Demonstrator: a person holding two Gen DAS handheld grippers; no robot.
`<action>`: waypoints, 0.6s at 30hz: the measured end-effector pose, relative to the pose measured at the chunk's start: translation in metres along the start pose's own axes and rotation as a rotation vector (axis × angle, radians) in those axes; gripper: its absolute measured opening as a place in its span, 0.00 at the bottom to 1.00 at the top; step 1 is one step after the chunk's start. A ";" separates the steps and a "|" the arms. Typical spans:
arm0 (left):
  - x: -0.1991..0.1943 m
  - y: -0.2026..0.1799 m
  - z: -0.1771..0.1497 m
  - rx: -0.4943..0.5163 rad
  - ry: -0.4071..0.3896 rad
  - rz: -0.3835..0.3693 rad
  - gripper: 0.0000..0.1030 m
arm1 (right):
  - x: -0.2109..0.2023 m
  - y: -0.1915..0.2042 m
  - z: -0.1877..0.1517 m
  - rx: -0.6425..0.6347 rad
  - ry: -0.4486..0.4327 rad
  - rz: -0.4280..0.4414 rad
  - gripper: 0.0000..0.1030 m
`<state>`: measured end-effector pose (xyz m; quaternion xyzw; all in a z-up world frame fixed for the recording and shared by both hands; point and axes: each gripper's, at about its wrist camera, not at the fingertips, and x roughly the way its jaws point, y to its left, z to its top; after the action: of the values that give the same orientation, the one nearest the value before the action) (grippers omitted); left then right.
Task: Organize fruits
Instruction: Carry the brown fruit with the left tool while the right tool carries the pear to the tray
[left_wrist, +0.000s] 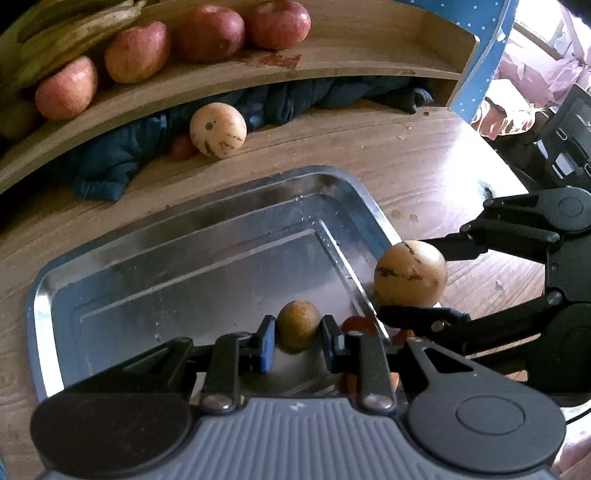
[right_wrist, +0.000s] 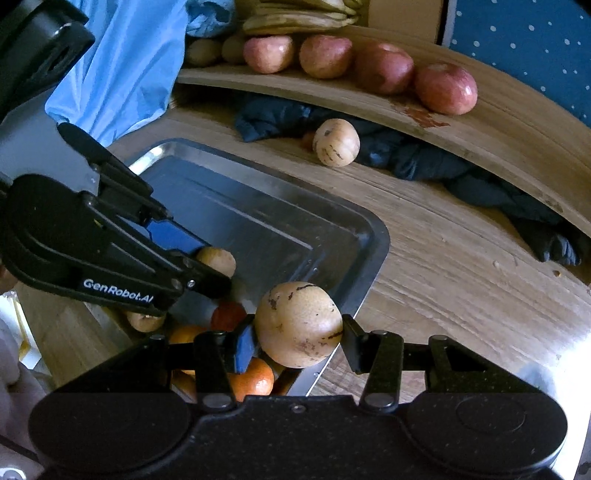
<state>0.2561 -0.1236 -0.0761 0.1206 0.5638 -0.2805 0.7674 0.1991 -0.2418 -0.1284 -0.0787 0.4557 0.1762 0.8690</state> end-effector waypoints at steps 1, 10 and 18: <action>0.000 -0.001 0.000 -0.003 0.000 0.004 0.28 | 0.000 0.000 0.000 -0.006 -0.001 0.001 0.48; -0.001 -0.007 -0.005 -0.022 0.001 0.036 0.28 | -0.001 0.008 -0.001 -0.106 -0.001 -0.009 0.48; 0.001 -0.011 -0.007 -0.037 -0.003 0.059 0.28 | 0.001 0.010 0.000 -0.147 -0.007 0.002 0.48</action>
<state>0.2444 -0.1289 -0.0782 0.1229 0.5640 -0.2474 0.7782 0.1961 -0.2324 -0.1288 -0.1411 0.4384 0.2101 0.8624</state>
